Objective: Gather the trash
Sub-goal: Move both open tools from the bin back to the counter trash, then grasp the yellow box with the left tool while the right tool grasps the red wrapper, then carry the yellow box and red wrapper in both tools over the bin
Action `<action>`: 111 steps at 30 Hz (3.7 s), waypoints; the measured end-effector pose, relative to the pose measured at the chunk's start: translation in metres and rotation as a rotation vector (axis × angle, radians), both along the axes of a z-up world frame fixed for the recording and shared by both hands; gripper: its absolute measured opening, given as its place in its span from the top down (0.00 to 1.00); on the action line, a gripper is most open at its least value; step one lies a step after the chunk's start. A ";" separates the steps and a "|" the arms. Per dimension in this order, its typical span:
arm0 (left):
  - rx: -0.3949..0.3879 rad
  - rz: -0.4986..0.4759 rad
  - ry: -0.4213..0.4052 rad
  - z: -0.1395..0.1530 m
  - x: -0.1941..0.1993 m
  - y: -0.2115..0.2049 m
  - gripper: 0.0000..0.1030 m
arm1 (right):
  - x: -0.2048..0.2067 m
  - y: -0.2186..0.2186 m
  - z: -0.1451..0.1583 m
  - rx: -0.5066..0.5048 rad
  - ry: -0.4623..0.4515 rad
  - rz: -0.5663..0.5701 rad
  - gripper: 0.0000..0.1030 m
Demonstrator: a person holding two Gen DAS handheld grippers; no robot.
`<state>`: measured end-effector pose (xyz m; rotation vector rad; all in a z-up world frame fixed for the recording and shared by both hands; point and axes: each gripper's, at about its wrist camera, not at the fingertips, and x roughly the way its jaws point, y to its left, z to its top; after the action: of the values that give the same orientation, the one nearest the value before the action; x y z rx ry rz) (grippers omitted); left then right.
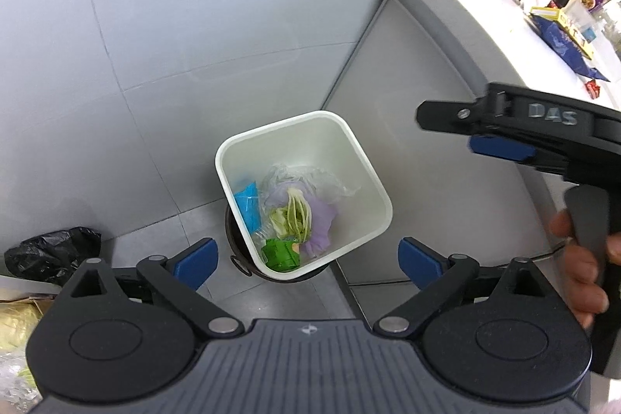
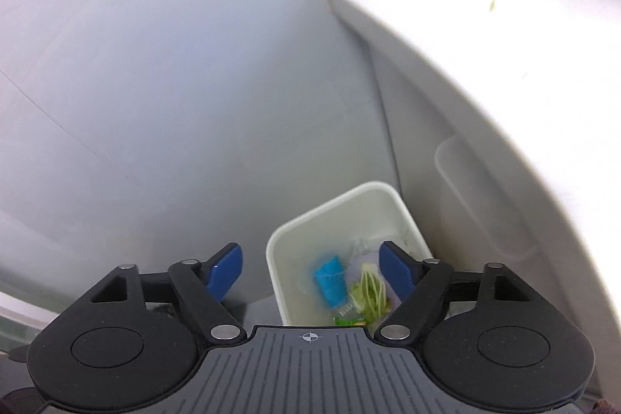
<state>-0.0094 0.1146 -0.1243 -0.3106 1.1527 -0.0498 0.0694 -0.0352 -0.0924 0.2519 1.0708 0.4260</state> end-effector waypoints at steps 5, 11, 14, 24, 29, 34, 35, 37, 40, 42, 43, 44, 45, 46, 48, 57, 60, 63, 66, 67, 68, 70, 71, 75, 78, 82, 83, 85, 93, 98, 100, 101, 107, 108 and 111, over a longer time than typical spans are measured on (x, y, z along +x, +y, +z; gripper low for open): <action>0.019 -0.005 -0.003 0.013 0.002 -0.011 0.01 | -0.017 -0.014 0.029 -0.011 -0.065 -0.036 0.10; 0.026 0.000 -0.018 0.033 0.008 -0.025 0.01 | -0.024 -0.043 0.061 -0.038 -0.130 -0.071 0.05; 0.024 0.003 -0.037 0.042 0.015 -0.035 0.01 | -0.017 -0.068 0.081 -0.044 -0.155 -0.103 0.04; 0.044 -0.034 -0.133 0.070 0.053 -0.087 0.01 | 0.025 -0.174 0.088 -0.056 -0.217 -0.313 0.03; 0.065 -0.088 -0.160 0.078 0.076 -0.122 0.01 | 0.026 -0.237 0.087 -0.053 -0.225 -0.428 0.03; 0.080 -0.152 -0.194 0.084 0.101 -0.157 0.01 | 0.029 -0.285 0.077 -0.023 -0.213 -0.525 0.03; 0.082 -0.166 -0.205 0.085 0.107 -0.164 0.01 | 0.030 -0.292 0.075 -0.023 -0.216 -0.536 0.03; 0.082 -0.196 -0.234 0.087 0.119 -0.180 0.01 | 0.034 -0.306 0.071 -0.020 -0.219 -0.545 0.03; 0.090 -0.260 -0.290 0.091 0.137 -0.199 0.01 | 0.040 -0.322 0.064 0.016 -0.215 -0.561 0.03; 0.072 -0.324 -0.327 0.092 0.151 -0.208 0.02 | 0.047 -0.332 0.060 0.054 -0.202 -0.572 0.03; 0.057 -0.357 -0.346 0.093 0.157 -0.212 0.03 | 0.052 -0.336 0.058 0.066 -0.199 -0.577 0.03; 0.047 -0.384 -0.359 0.093 0.164 -0.216 0.03 | 0.055 -0.339 0.056 0.076 -0.197 -0.583 0.03; 0.048 -0.407 -0.368 0.093 0.171 -0.221 0.05 | 0.060 -0.343 0.054 0.081 -0.197 -0.587 0.03; 0.061 -0.430 -0.375 0.093 0.179 -0.227 0.06 | 0.064 -0.346 0.053 0.082 -0.201 -0.591 0.03; 0.100 -0.480 -0.403 0.094 0.194 -0.241 0.08 | 0.073 -0.351 0.051 0.074 -0.217 -0.597 0.03; 0.173 -0.623 -0.478 0.094 0.254 -0.281 0.25 | 0.126 -0.361 0.041 -0.082 -0.295 -0.502 0.08; 0.199 -0.671 -0.485 0.091 0.268 -0.292 0.31 | 0.141 -0.358 0.036 -0.162 -0.307 -0.453 0.13; 0.255 -0.746 -0.493 0.088 0.275 -0.306 0.38 | 0.151 -0.355 0.032 -0.223 -0.318 -0.411 0.19; 0.314 -0.825 -0.514 0.087 0.276 -0.319 0.41 | 0.158 -0.353 0.026 -0.260 -0.322 -0.387 0.23; 0.332 -0.852 -0.520 0.087 0.276 -0.324 0.41 | 0.160 -0.353 0.025 -0.268 -0.319 -0.382 0.26; 0.348 -0.878 -0.526 0.086 0.275 -0.329 0.42 | 0.163 -0.352 0.022 -0.274 -0.316 -0.380 0.29; 0.373 -0.919 -0.530 0.083 0.277 -0.339 0.44 | 0.167 -0.353 0.019 -0.282 -0.310 -0.380 0.35; 0.381 -0.930 -0.529 0.082 0.277 -0.344 0.45 | 0.168 -0.352 0.018 -0.290 -0.316 -0.381 0.36; 0.379 -0.939 -0.524 0.082 0.283 -0.357 0.47 | 0.171 -0.351 0.017 -0.319 -0.330 -0.374 0.47; 0.387 -0.933 -0.507 0.082 0.288 -0.366 0.56 | 0.171 -0.352 0.017 -0.329 -0.342 -0.372 0.59; 0.381 -0.896 -0.489 0.084 0.290 -0.370 0.66 | 0.168 -0.354 0.020 -0.316 -0.352 -0.382 0.67; 0.366 -0.880 -0.488 0.086 0.290 -0.369 0.67 | 0.167 -0.355 0.021 -0.310 -0.354 -0.387 0.68; 0.340 -0.857 -0.488 0.091 0.290 -0.367 0.70 | 0.163 -0.357 0.023 -0.291 -0.357 -0.393 0.70; 0.295 -0.838 -0.527 0.112 0.279 -0.360 0.80 | 0.152 -0.365 0.033 -0.236 -0.337 -0.436 0.70; 0.293 -0.840 -0.561 0.124 0.268 -0.357 0.80 | 0.142 -0.362 0.041 -0.222 -0.340 -0.442 0.70; 0.298 -0.843 -0.568 0.129 0.263 -0.355 0.80 | 0.139 -0.360 0.044 -0.213 -0.340 -0.440 0.70; 0.297 -0.841 -0.567 0.130 0.261 -0.354 0.80 | 0.137 -0.359 0.045 -0.212 -0.340 -0.438 0.70; 0.275 -0.811 -0.560 0.136 0.244 -0.342 0.80 | 0.121 -0.353 0.050 -0.196 -0.348 -0.436 0.70; 0.271 -0.807 -0.557 0.136 0.241 -0.340 0.80 | 0.119 -0.353 0.050 -0.188 -0.345 -0.436 0.70; 0.254 -0.788 -0.552 0.139 0.231 -0.332 0.80 | 0.112 -0.350 0.051 -0.179 -0.330 -0.430 0.70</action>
<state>0.2213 -0.2173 0.0148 0.3823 0.6590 -0.6369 0.1810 -0.3853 -0.0413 0.2360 0.6994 -0.0181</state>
